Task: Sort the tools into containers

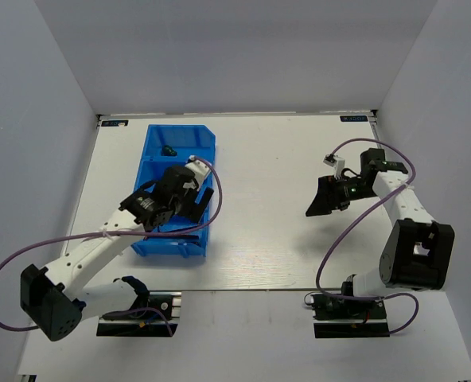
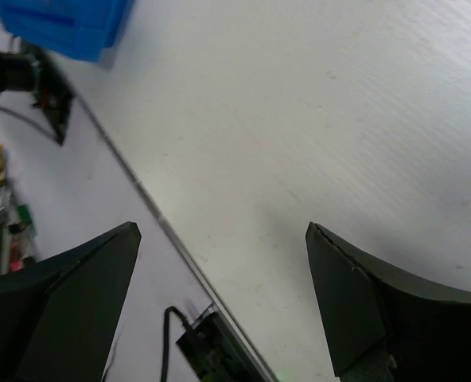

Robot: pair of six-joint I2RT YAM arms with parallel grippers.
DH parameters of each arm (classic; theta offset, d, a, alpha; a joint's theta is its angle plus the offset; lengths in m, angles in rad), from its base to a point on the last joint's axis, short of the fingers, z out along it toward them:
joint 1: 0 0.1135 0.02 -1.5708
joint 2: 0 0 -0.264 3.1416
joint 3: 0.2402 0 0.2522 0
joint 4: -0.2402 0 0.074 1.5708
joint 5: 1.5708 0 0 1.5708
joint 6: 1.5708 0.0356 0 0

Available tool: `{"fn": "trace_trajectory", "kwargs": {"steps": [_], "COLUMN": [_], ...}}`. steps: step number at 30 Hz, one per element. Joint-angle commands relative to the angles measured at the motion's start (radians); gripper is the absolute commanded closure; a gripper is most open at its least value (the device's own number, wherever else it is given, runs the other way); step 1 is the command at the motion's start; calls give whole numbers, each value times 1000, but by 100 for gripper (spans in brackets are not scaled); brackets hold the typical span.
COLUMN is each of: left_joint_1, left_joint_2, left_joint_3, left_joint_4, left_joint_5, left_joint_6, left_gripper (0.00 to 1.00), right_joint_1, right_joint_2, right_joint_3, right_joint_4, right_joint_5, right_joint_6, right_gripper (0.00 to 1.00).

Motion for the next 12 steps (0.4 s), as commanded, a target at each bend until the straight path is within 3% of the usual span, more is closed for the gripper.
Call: {"fn": "trace_trajectory", "kwargs": {"steps": [1,5,12], "left_joint_1": [-13,-13,-22], "left_joint_2": [-65,37,102], "left_joint_3": [109,230,276], "left_joint_4": [81,153,291], "left_joint_5": [111,295,366], "left_joint_6": [-9,-12,-43], "left_gripper": [0,0,0], "right_joint_1": [6,27,21], "right_joint_2": [-81,-174,-319], "right_joint_3": [-33,-101,-188], "right_joint_4": [142,346,448], "right_joint_5": [146,417,487], "right_joint_6": [51,253,275], "right_gripper": [9,9,9]}}
